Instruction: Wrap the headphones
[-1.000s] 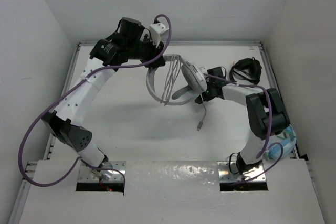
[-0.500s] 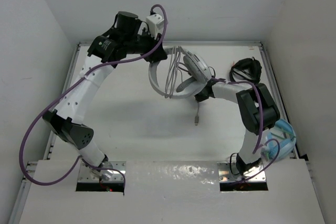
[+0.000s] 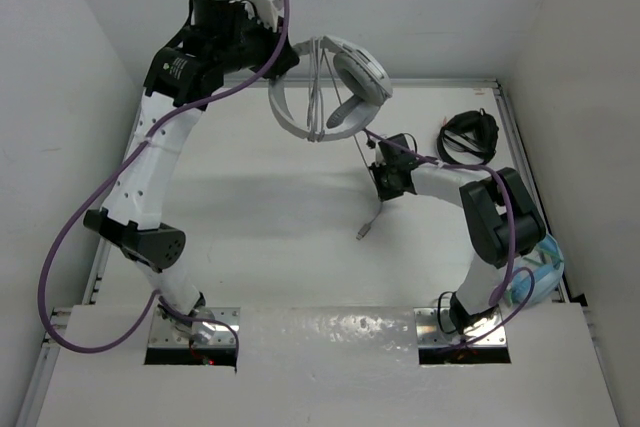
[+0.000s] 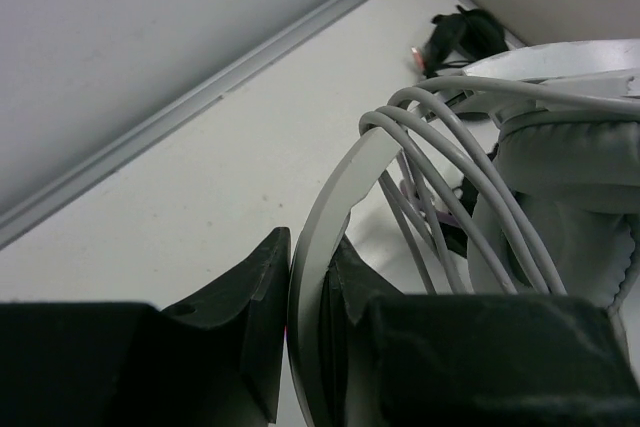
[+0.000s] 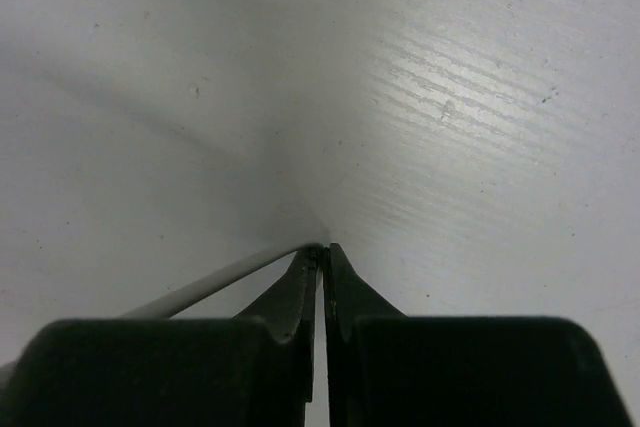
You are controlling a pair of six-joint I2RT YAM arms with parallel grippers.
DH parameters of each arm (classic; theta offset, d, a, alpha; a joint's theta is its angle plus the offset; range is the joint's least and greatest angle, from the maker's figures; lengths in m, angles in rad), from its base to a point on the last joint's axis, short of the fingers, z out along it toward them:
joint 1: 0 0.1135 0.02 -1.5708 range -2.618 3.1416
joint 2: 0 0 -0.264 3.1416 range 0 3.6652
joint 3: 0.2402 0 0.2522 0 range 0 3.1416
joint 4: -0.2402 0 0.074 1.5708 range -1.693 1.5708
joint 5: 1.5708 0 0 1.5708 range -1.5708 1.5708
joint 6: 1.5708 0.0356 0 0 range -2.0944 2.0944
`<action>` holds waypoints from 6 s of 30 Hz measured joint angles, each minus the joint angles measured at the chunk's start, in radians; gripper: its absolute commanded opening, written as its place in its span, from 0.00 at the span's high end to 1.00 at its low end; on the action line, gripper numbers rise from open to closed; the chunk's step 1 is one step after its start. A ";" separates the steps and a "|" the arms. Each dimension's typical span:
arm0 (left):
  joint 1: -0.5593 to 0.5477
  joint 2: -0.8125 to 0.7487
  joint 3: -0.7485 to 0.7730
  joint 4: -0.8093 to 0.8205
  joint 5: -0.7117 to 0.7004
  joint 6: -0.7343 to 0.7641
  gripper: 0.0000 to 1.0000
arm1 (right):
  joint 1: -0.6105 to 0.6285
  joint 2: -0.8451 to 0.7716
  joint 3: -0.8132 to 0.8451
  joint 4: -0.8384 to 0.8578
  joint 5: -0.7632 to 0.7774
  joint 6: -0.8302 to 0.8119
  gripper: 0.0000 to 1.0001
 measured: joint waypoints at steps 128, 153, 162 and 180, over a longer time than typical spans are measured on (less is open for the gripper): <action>-0.177 -0.022 -0.478 0.135 -0.014 0.324 1.00 | -0.044 -0.135 0.490 0.030 -0.198 -0.137 1.00; -0.089 -0.021 -0.305 0.117 -0.107 0.166 1.00 | -0.201 -0.299 -0.078 0.178 -0.520 0.003 0.09; -0.085 -0.021 -0.361 0.142 -0.210 0.169 1.00 | -0.291 -0.470 -0.043 -0.106 -0.308 -0.034 0.52; -0.086 -0.021 -0.414 0.147 -0.288 0.176 1.00 | 0.075 -0.457 0.587 -0.191 -0.246 -0.290 0.01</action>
